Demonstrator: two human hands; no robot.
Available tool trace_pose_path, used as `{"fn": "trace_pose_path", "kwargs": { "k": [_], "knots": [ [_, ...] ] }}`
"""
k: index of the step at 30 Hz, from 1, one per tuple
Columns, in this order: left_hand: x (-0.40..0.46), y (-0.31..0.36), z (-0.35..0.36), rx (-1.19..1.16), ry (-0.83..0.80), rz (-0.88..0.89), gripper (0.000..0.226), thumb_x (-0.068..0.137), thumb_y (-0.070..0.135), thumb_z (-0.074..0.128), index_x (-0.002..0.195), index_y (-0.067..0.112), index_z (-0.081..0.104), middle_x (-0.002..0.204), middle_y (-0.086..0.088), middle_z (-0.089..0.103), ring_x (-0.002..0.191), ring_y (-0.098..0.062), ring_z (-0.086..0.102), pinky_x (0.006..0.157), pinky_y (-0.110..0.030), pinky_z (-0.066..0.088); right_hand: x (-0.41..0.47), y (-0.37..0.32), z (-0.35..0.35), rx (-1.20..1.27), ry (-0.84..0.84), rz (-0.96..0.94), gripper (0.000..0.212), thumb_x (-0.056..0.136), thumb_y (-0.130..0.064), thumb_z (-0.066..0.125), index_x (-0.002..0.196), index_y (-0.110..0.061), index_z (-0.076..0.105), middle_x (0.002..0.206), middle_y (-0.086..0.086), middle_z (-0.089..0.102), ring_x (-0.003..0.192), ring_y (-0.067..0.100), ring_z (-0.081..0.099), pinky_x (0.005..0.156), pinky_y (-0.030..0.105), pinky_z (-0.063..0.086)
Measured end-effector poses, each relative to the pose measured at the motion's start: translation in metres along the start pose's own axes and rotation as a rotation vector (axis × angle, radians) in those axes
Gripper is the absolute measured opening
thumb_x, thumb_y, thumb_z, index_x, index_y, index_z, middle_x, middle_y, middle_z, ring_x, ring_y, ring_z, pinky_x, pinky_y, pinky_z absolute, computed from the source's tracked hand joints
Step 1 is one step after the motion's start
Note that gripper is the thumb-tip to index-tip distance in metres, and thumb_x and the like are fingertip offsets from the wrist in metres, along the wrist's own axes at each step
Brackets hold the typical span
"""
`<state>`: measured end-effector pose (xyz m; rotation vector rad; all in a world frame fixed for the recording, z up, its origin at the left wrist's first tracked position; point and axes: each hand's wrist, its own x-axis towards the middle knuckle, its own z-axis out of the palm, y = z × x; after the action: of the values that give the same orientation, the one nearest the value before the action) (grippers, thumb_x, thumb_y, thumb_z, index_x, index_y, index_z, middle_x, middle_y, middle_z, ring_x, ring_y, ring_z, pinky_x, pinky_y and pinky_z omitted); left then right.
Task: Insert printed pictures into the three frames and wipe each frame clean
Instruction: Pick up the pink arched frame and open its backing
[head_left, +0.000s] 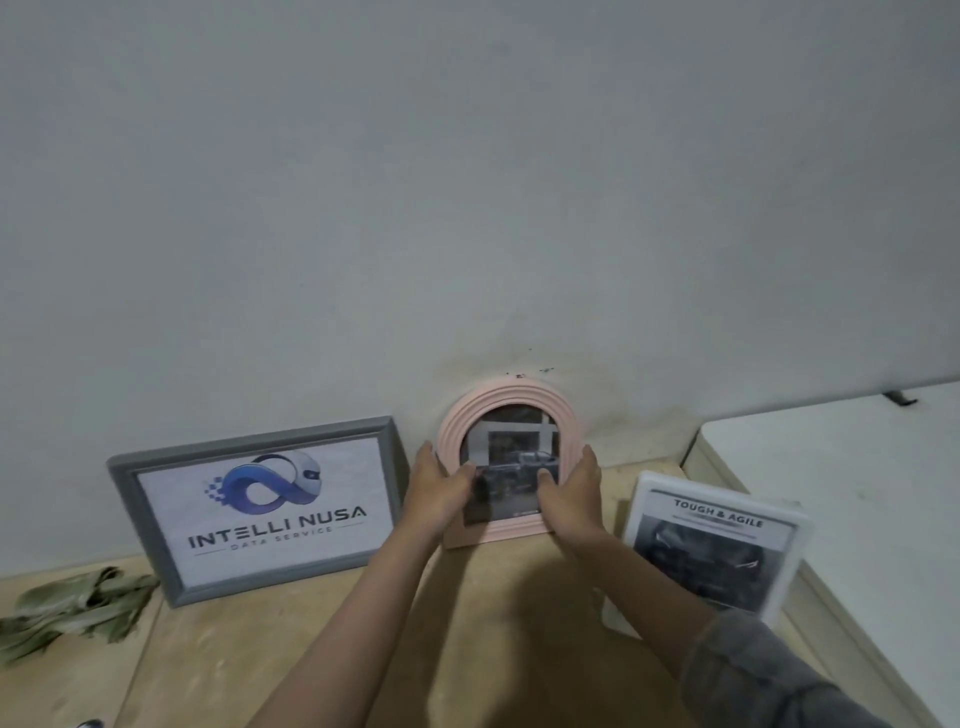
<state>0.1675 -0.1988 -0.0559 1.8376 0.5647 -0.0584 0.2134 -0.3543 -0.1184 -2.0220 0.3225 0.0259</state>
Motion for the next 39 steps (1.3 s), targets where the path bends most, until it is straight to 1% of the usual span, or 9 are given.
{"fn": "trace_pose_path", "kwargs": {
  "k": [10, 13, 15, 21, 27, 30, 35, 37, 39],
  "knots": [
    [0.006, -0.003, 0.008, 0.032, 0.133, 0.012, 0.079, 0.088, 0.047, 0.057, 0.15, 0.02, 0.017, 0.155, -0.006, 0.027, 0.14, -0.028, 0.03, 0.112, -0.048, 0.032, 0.0, 0.014, -0.005, -0.064, 0.024, -0.2, 0.058, 0.089, -0.021, 0.061, 0.141, -0.019, 0.034, 0.131, 0.003, 0.045, 0.121, 0.024, 0.047, 0.102, 0.04, 0.044],
    [-0.005, -0.002, -0.008, 0.0, 0.174, 0.037, 0.087, 0.075, 0.069, 0.051, 0.146, 0.025, 0.028, 0.149, -0.002, 0.04, 0.135, -0.026, 0.039, 0.11, -0.049, 0.035, -0.028, 0.016, -0.016, -0.009, 0.067, -0.376, 0.045, 0.09, -0.011, 0.057, 0.133, -0.017, 0.046, 0.12, -0.003, 0.05, 0.109, 0.014, 0.053, 0.088, 0.013, 0.045],
    [-0.014, 0.0, -0.019, -0.1, 0.204, 0.066, 0.073, 0.083, 0.065, 0.048, 0.142, 0.024, 0.035, 0.139, 0.004, 0.047, 0.128, -0.022, 0.045, 0.108, -0.044, 0.037, -0.044, 0.015, -0.028, 0.052, 0.083, -0.53, 0.031, 0.091, -0.006, 0.056, 0.122, -0.008, 0.055, 0.109, -0.002, 0.051, 0.097, 0.014, 0.058, 0.075, -0.001, 0.04],
    [-0.064, 0.003, -0.047, -0.579, 0.083, -0.084, 0.05, 0.088, 0.065, 0.04, 0.107, 0.021, 0.056, 0.109, -0.001, 0.06, 0.106, -0.018, 0.054, 0.09, -0.036, 0.039, -0.098, 0.012, -0.053, 0.03, -0.049, -1.019, 0.017, 0.092, -0.018, 0.052, 0.098, -0.005, 0.061, 0.09, 0.002, 0.059, 0.076, 0.007, 0.057, 0.059, 0.021, 0.052],
    [-0.121, -0.032, -0.066, -0.75, 0.045, -0.241, 0.015, 0.09, 0.0, 0.051, 0.103, -0.003, 0.057, 0.08, -0.015, 0.065, 0.072, -0.024, 0.064, 0.051, -0.026, 0.056, -0.165, 0.046, -0.044, -0.226, -0.138, -1.143, 0.022, 0.094, -0.024, 0.048, 0.107, -0.014, 0.063, 0.102, 0.0, 0.063, 0.093, 0.012, 0.064, 0.077, 0.028, 0.056],
    [-0.146, -0.065, -0.078, -0.825, -0.021, -0.268, 0.015, 0.091, -0.004, 0.047, 0.102, -0.006, 0.057, 0.071, -0.014, 0.071, 0.061, -0.021, 0.07, 0.049, -0.027, 0.056, -0.19, 0.073, -0.04, -0.161, -0.168, -1.254, 0.014, 0.096, -0.023, 0.05, 0.106, -0.016, 0.057, 0.11, 0.004, 0.059, 0.106, 0.019, 0.061, 0.087, 0.034, 0.052],
    [-0.181, -0.128, -0.088, -0.919, -0.083, -0.235, 0.02, 0.094, 0.004, 0.042, 0.099, -0.003, 0.06, 0.073, -0.014, 0.072, 0.061, -0.02, 0.071, 0.058, -0.03, 0.06, -0.212, 0.111, -0.044, -0.297, -0.265, -0.979, 0.049, 0.087, -0.052, 0.054, 0.114, -0.012, 0.059, 0.121, 0.014, 0.058, 0.118, 0.027, 0.049, 0.1, 0.041, 0.04],
    [-0.191, -0.149, -0.089, -0.963, -0.112, -0.242, 0.024, 0.085, 0.012, 0.059, 0.103, -0.003, 0.061, 0.08, -0.018, 0.073, 0.067, -0.023, 0.072, 0.065, -0.036, 0.059, -0.212, 0.128, -0.042, -0.268, -0.271, -0.672, 0.059, 0.085, -0.054, 0.051, 0.122, -0.008, 0.053, 0.123, 0.014, 0.053, 0.119, 0.028, 0.046, 0.1, 0.038, 0.038],
    [-0.197, -0.17, -0.089, -0.999, -0.139, -0.269, 0.062, 0.051, 0.023, 0.089, 0.102, -0.003, 0.064, 0.088, -0.021, 0.072, 0.074, -0.028, 0.072, 0.069, -0.042, 0.058, -0.215, 0.138, -0.04, -0.219, -0.307, -0.378, 0.048, 0.085, -0.038, 0.054, 0.126, -0.012, 0.05, 0.123, 0.009, 0.051, 0.119, 0.029, 0.047, 0.097, 0.036, 0.038]
  ]
}}
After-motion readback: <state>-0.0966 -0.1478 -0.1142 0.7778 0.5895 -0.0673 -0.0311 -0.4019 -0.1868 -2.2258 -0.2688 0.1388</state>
